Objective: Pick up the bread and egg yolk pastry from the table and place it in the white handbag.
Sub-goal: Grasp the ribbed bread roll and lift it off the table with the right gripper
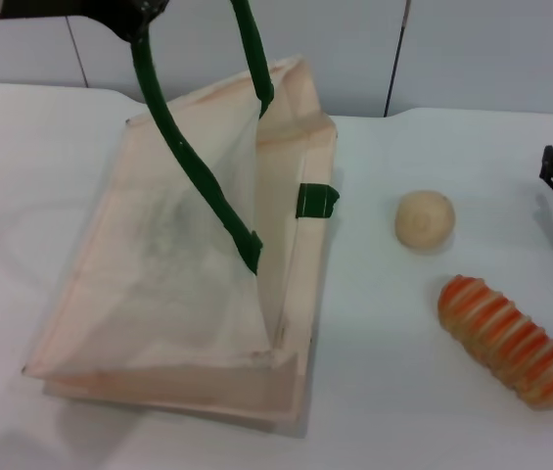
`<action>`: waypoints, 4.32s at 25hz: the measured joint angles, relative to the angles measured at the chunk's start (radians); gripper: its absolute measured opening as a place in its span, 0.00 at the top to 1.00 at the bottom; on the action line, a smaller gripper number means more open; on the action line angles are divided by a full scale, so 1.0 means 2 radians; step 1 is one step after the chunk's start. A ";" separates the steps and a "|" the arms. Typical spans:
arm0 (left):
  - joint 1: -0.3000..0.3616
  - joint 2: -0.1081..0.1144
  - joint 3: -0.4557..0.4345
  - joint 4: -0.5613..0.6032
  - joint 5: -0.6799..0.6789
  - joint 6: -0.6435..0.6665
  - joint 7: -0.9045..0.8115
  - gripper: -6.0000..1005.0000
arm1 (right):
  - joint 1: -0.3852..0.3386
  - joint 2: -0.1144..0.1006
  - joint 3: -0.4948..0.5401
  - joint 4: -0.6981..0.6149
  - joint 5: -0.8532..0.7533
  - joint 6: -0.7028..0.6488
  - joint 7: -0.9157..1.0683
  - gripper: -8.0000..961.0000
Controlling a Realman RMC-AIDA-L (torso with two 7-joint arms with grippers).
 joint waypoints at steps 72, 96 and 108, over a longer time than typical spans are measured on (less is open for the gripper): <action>-0.048 0.001 -0.085 -0.001 0.024 -0.089 0.033 0.87 | -0.058 0.004 -0.144 -0.529 -0.722 -0.241 0.830 0.23; -0.049 0.000 -0.085 -0.002 0.024 -0.083 0.043 0.87 | -0.093 0.005 -0.324 -0.679 -0.805 -0.310 0.989 0.24; -0.049 0.000 -0.085 -0.003 0.026 -0.083 0.046 0.87 | -0.102 0.005 -0.348 -0.722 -0.805 -0.349 1.020 0.24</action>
